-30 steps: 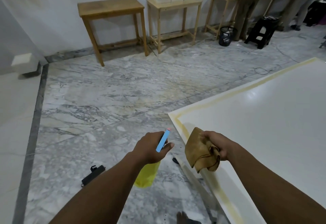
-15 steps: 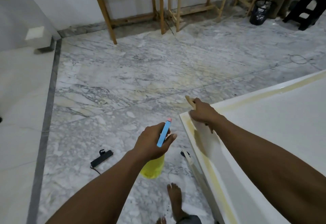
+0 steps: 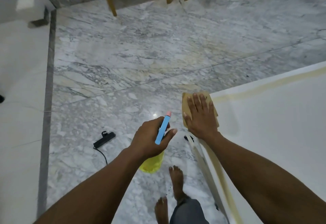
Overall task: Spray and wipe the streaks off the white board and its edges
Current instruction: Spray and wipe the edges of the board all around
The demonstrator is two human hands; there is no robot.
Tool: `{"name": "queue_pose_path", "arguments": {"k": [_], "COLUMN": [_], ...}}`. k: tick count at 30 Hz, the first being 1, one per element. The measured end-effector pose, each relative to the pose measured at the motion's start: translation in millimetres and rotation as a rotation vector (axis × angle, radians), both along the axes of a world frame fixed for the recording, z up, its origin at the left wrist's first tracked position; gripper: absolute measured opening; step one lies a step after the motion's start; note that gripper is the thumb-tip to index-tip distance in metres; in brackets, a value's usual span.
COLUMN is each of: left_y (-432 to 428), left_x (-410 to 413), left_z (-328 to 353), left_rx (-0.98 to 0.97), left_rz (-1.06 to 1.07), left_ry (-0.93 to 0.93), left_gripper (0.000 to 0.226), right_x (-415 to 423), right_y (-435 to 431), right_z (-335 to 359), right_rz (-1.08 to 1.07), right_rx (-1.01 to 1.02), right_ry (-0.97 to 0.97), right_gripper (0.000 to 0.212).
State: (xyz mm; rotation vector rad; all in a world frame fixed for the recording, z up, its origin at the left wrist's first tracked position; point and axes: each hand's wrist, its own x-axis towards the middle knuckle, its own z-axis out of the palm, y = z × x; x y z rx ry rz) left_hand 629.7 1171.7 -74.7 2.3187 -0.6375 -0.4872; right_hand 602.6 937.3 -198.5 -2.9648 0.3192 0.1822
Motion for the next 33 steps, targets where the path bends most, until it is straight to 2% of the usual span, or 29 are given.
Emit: {"name": "queue_pose_path", "arguments": {"k": [5, 12, 17, 21, 33], "left_y": [3.4, 4.3, 8.9, 20.4, 34.5], "left_x": [-10.0, -33.5, -62.1, -92.7, -166.2], "left_z": [-8.5, 0.1, 4.1, 3.8, -12.6], "left_rx": [0.031, 0.028, 0.009, -0.013, -0.003], "left_rz": [-0.037, -0.069, -0.110, -0.155, -0.241], "left_ry": [-0.016, -0.025, -0.032, -0.042, -0.014], "left_gripper": [0.032, 0.045, 0.041, 0.031, 0.038], "right_x": [-6.9, -53.3, -94.7, -132.8, -226.6], "right_y": [7.3, 11.9, 22.1, 31.6, 52.9], "right_z": [-12.9, -11.6, -11.9, -13.5, -14.7], "right_rz": [-0.006, 0.016, -0.011, -0.039, -0.079], "right_rx": [-0.013, -0.006, -0.022, -0.028, -0.008], "right_ry": [-0.062, -0.056, -0.063, -0.057, -0.049], "right_gripper": [0.066, 0.064, 0.066, 0.067, 0.065]}}
